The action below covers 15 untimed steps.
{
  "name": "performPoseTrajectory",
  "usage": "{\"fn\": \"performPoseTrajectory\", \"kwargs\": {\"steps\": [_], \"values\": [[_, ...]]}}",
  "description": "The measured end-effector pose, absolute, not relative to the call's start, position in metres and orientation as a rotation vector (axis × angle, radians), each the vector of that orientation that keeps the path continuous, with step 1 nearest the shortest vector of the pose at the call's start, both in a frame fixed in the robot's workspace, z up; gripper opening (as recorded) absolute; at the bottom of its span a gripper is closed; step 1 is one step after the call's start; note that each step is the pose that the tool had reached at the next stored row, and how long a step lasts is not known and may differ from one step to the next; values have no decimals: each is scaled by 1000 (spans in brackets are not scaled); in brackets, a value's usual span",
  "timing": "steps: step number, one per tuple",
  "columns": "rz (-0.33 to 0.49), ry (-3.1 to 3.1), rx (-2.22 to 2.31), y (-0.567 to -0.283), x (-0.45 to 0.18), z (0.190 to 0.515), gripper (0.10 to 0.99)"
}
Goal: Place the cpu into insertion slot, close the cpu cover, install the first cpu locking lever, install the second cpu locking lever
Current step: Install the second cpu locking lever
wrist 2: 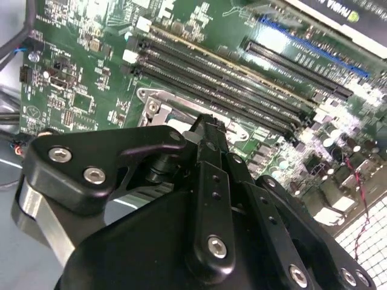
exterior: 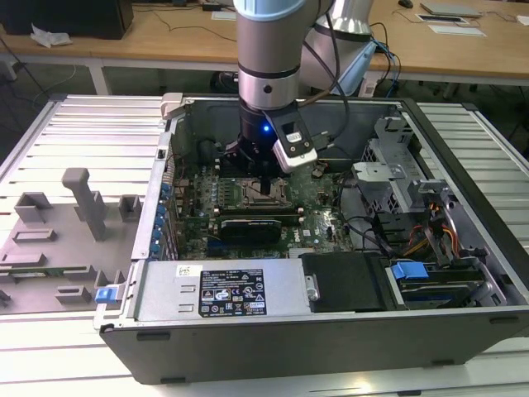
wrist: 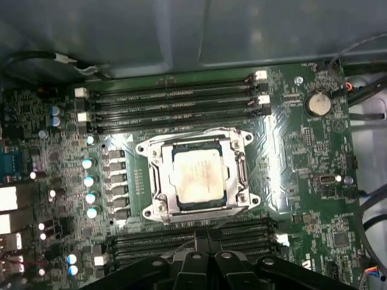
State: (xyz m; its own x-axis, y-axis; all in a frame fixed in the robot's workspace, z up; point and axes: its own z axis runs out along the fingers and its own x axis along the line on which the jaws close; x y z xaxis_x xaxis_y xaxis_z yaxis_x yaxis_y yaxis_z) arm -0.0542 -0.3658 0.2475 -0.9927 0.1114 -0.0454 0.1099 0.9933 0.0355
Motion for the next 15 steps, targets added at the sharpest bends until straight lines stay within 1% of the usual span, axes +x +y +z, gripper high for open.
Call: {"fn": "performPoseTrajectory", "kwargs": {"steps": [11, 15], "values": [[46, 3169, 178, -369, -53, 247, 106], [105, 3168, 177, -373, -53, 244, 106]]}}
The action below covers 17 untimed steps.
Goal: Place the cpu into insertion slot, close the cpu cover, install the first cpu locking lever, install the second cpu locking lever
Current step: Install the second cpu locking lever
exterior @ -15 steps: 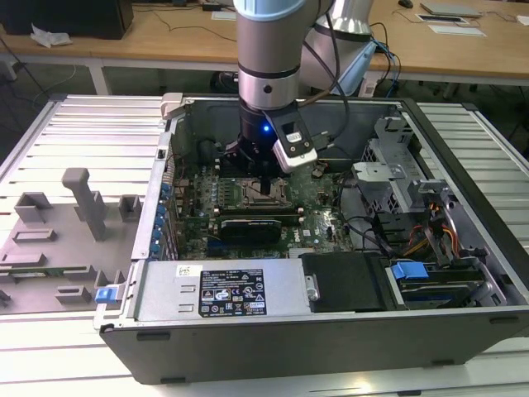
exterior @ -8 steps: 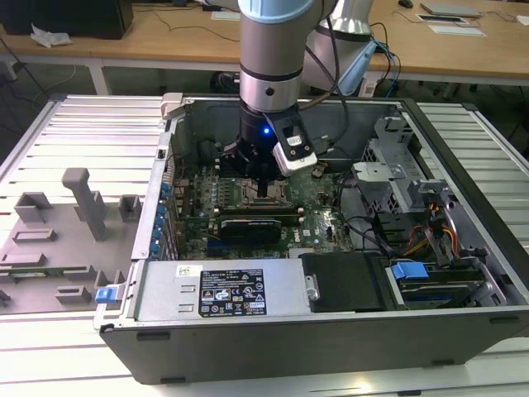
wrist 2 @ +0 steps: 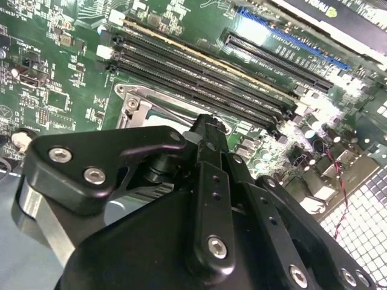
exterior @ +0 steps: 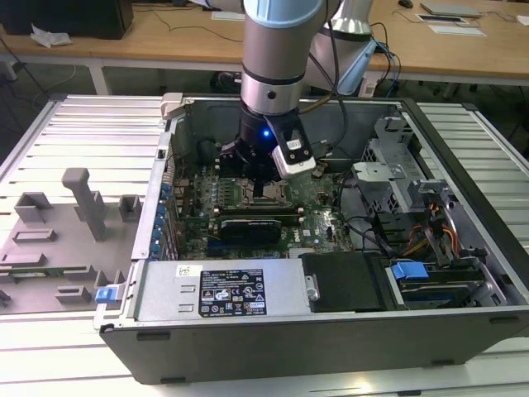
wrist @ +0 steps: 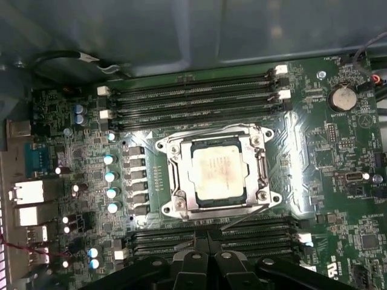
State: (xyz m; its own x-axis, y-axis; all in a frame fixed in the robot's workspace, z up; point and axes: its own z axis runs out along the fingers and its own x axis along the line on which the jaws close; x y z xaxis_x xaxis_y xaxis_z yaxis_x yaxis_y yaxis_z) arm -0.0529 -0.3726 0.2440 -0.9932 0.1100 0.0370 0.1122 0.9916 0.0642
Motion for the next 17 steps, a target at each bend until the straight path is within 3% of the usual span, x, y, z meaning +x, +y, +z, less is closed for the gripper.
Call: {"fn": "performPoseTrajectory", "kwargs": {"steps": [10, 17], "values": [[-182, -3095, -171, -385, -60, 229, 106], [-372, -3072, -167, -400, -66, 225, 106]]}}
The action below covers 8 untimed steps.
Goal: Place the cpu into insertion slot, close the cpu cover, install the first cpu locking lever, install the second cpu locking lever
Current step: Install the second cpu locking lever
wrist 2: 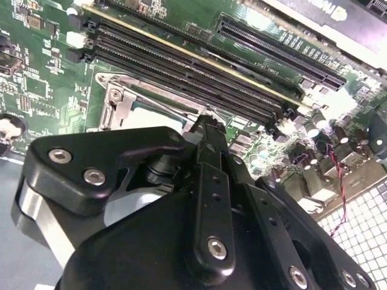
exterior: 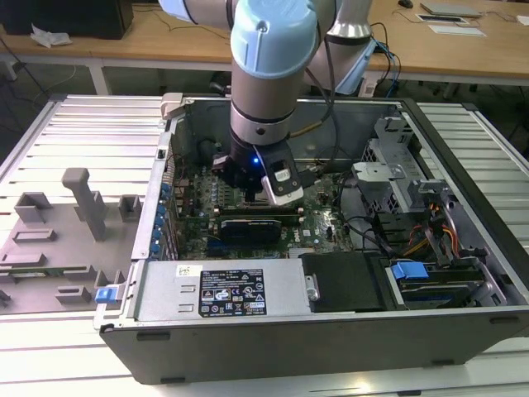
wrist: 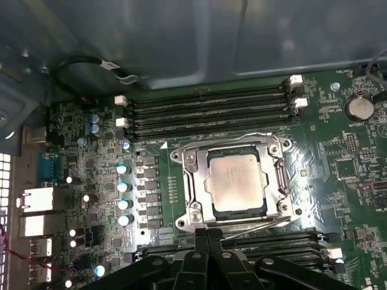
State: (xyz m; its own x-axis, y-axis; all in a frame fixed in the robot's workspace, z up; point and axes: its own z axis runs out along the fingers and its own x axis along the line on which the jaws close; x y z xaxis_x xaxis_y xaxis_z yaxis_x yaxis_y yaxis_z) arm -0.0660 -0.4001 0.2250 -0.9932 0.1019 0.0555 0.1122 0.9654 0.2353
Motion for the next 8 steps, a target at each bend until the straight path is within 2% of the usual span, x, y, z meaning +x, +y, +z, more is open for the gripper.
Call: {"fn": "performPoseTrajectory", "kwargs": {"steps": [3, 8], "values": [[-411, -3065, -167, -406, -68, 222, 106], [-430, -3062, -166, -408, -73, 212, 106]]}}
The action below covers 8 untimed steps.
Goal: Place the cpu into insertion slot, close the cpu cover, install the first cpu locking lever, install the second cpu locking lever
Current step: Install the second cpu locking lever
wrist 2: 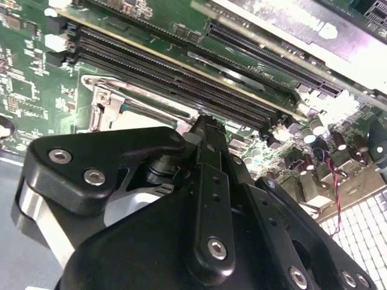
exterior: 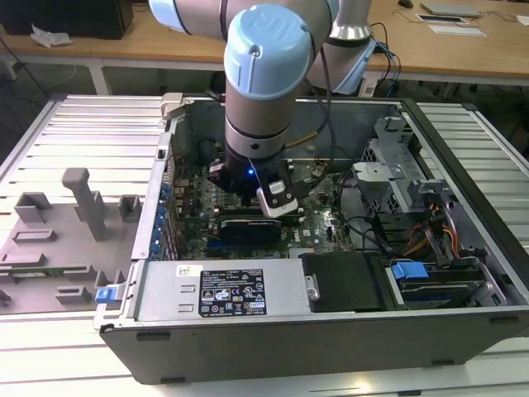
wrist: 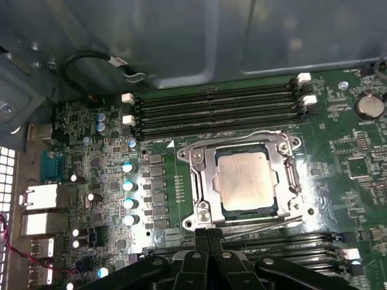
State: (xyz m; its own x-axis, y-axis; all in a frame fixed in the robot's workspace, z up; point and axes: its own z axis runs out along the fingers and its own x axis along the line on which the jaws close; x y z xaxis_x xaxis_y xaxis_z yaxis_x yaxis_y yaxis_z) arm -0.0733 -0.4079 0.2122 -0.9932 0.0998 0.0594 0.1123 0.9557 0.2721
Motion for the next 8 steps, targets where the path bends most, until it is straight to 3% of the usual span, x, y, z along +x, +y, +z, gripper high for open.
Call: {"fn": "performPoseTrajectory", "kwargs": {"steps": [8], "values": [[-433, -3062, -166, -408, -79, 204, 106]]}}
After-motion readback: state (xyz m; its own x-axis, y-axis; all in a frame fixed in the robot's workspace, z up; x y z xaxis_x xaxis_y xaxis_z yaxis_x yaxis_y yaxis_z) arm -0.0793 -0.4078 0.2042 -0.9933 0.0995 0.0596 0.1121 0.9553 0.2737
